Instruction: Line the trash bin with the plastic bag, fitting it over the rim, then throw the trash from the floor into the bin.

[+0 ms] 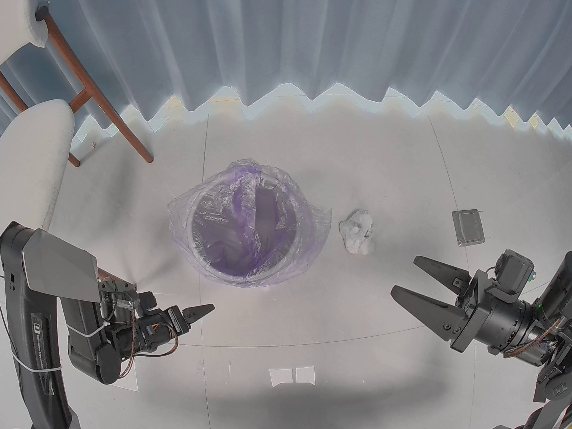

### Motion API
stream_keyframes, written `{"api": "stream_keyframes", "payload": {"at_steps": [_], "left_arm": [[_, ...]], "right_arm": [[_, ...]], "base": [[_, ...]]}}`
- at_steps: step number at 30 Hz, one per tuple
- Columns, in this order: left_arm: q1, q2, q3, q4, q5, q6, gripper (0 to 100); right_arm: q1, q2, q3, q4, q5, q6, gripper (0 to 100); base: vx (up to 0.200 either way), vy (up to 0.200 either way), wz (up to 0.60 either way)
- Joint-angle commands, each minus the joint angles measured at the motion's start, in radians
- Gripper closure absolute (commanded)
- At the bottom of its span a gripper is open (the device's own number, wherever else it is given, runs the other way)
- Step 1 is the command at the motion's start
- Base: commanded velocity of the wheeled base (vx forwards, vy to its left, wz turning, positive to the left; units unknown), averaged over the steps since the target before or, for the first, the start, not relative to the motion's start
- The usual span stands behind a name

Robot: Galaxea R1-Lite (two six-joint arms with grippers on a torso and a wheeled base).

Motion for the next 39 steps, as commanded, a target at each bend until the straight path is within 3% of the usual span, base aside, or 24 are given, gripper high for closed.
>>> {"api": "stream_keyframes", "payload": {"at_steps": [1, 10, 22, 28, 33, 39], "left_arm": [[0.004, 0.011, -0.05, -0.001, -0.009, -0.073, 0], [-0.009, 0.043, -0.117, -0.001, -0.026, -0.178, 0], [-0.032, 0.08, -0.215, -0.001, 0.017, -0.281, 0], [-0.06, 0.111, -0.269, -0.001, 0.092, -0.293, 0], [-0.083, 0.169, -0.36, -0.001, 0.207, -0.314, 0], [-0.086, 0.164, -0.369, 0.002, 0.218, -0.343, 0]], "right_arm": [[0.0, 0.003, 0.001, -0.001, 0.0, -0.001, 0], [0.0, 0.003, 0.003, -0.001, 0.0, -0.011, 0], [0.003, 0.003, 0.006, 0.001, 0.0, -0.011, 0], [0.006, 0.003, 0.004, 0.001, 0.0, -0.012, 0], [0.008, 0.006, 0.006, 0.001, 0.0, -0.023, 0], [0.01, 0.008, 0.016, 0.002, 0.0, -0.032, 0]], "base": [[0.0, 0.0, 0.0], [0.0, 0.0, 0.0], [0.0, 0.0, 0.0], [0.0, 0.0, 0.0], [0.0, 0.0, 0.0], [0.0, 0.0, 0.0]]}}
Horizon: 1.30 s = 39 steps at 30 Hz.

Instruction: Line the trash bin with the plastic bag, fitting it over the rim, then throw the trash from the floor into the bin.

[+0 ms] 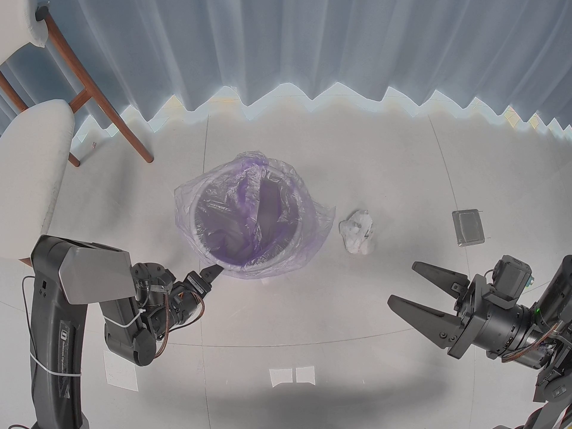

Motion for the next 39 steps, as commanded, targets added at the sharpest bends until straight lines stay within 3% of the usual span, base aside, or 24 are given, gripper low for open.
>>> {"api": "stream_keyframes", "payload": {"at_steps": [1, 8, 14, 20, 24, 30, 33, 34, 39], "left_arm": [[-0.005, 0.014, -0.012, 0.002, 0.002, -0.001, 0], [-0.011, 0.019, -0.012, 0.025, 0.022, 0.032, 0], [-0.031, 0.023, -0.046, 0.168, 0.139, 0.176, 0], [-0.036, 0.053, -0.058, 0.179, 0.186, 0.239, 0], [-0.032, 0.132, -0.09, 0.16, 0.292, 0.391, 0], [-0.037, 0.134, -0.079, 0.144, 0.291, 0.387, 0], [-0.052, 0.135, -0.041, 0.076, 0.278, 0.387, 0], [-0.072, 0.131, 0.011, -0.019, 0.243, 0.388, 0], [-0.106, -0.009, 0.097, -0.002, 0.216, 0.384, 0]], "right_arm": [[0.001, 0.003, 0.004, -0.002, 0.0, -0.001, 0], [0.001, 0.012, 0.009, 0.003, 0.0, 0.001, 0], [0.001, 0.043, 0.018, -0.002, 0.0, -0.001, 0], [0.001, 0.044, 0.019, -0.002, 0.0, -0.001, 0], [0.001, 0.043, 0.019, -0.002, 0.0, -0.001, 0], [0.001, 0.046, 0.021, 0.0, 0.0, 0.001, 0], [0.001, 0.046, 0.019, 0.0, -0.001, 0.005, 0], [0.0, 0.044, 0.018, -0.002, -0.001, 0.008, 0], [-0.003, 0.03, 0.015, -0.002, -0.001, 0.007, 0]], "base": [[0.0, 0.0, 0.0], [0.0, 0.0, 0.0], [0.0, 0.0, 0.0], [0.0, 0.0, 0.0], [0.0, 0.0, 0.0], [0.0, 0.0, 0.0], [0.0, 0.0, 0.0], [0.0, 0.0, 0.0], [0.0, 0.0, 0.0]]}}
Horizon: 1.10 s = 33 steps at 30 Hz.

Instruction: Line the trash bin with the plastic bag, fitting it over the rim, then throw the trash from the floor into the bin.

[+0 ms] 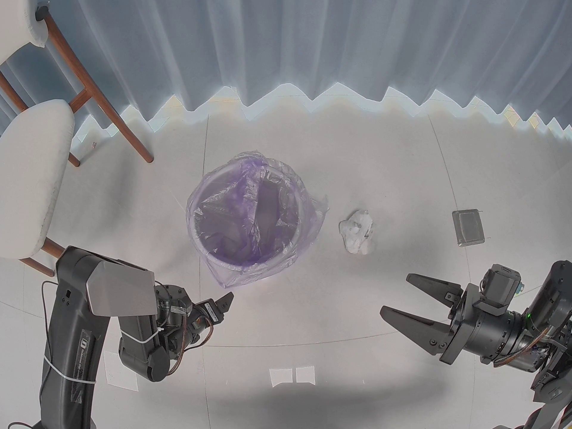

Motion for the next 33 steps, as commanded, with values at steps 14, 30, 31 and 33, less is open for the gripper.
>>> {"api": "stream_keyframes", "payload": {"at_steps": [14, 30, 31, 33], "left_arm": [[-0.035, -0.64, 0.25, -0.008, -0.159, 0.0, 0], [-0.033, -1.225, 0.206, 0.075, -0.441, 0.009, 0], [-0.033, -1.228, 0.206, 0.078, -0.441, 0.009, 0], [-0.032, -1.28, 0.192, 0.121, -0.442, 0.046, 0]], "right_arm": [[0.02, 0.012, -0.031, 0.024, -0.001, 0.18, 0], [0.078, 0.181, -0.355, 0.542, -0.122, 0.536, 0], [0.075, 0.19, -0.356, 0.542, -0.122, 0.532, 0], [0.006, 0.371, -0.404, 0.501, -0.119, 0.423, 0]], "base": [[0.0, 0.0, 0.0], [0.0, 0.0, 0.0], [0.0, 0.0, 0.0], [0.0, 0.0, 0.0]]}}
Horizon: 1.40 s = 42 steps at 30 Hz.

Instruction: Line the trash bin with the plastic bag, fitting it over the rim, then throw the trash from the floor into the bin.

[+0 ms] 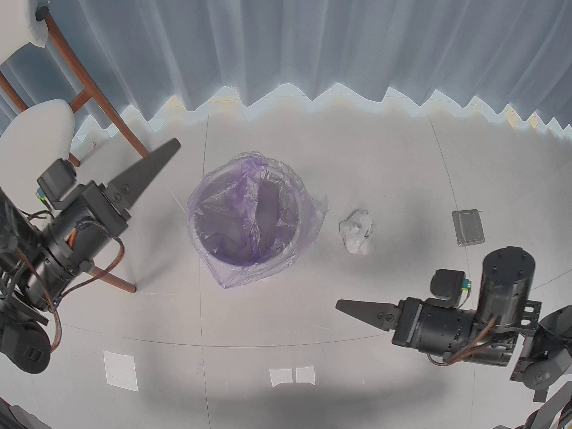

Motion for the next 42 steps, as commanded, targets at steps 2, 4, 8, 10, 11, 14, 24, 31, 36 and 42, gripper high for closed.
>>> {"api": "stream_keyframes", "payload": {"at_steps": [2, 4, 8, 10, 11, 14, 24, 31, 36, 42], "left_arm": [[0.009, -0.24, -0.067, 0.093, -0.037, 0.071, 0], [0.011, -0.28, -0.088, 0.113, -0.037, 0.089, 0], [0.009, -0.389, -0.108, 0.225, -0.038, 0.097, 0], [0.008, -0.436, -0.127, 0.285, -0.041, 0.097, 0], [0.005, -0.455, -0.134, 0.311, -0.041, 0.097, 0], [0.001, -0.505, -0.162, 0.416, -0.043, 0.097, 0], [0.093, -0.628, -0.167, 0.678, -0.041, 0.097, 0], [0.097, -0.693, -0.173, 0.779, -0.139, 0.095, 0], [0.104, -0.693, -0.177, 0.781, -0.152, 0.097, 0], [0.095, -0.693, -0.2, 0.784, -0.199, 0.097, 0]], "right_arm": [[-0.118, 0.436, -0.159, -0.102, 0.001, -0.114, 0], [-0.136, 0.542, -0.193, -0.203, 0.015, -0.125, 0], [-0.187, 0.696, -0.31, -0.281, 0.054, -0.139, 0], [-0.205, 0.723, -0.363, -0.276, 0.072, -0.139, 0], [-0.214, 0.732, -0.388, -0.272, 0.078, -0.137, 0], [-0.239, 0.767, -0.491, -0.223, 0.093, -0.133, 0], [-0.277, 0.842, -0.607, -0.181, 0.089, -0.134, 0], [-0.277, 0.842, -0.616, -0.181, 0.084, -0.14, 0], [-0.277, 0.845, -0.623, -0.184, 0.075, -0.14, 0], [-0.288, 0.838, -0.621, -0.191, 0.075, -0.133, 0]], "base": [[0.0, 0.0, 0.0], [0.0, 0.0, 0.0], [0.0, 0.0, 0.0], [0.0, 0.0, 0.0], [0.0, 0.0, 0.0], [0.0, 0.0, 0.0], [0.0, 0.0, 0.0], [0.171, 0.0, 0.0], [0.0, 0.0, 0.0], [0.0, 0.0, 0.0]]}}
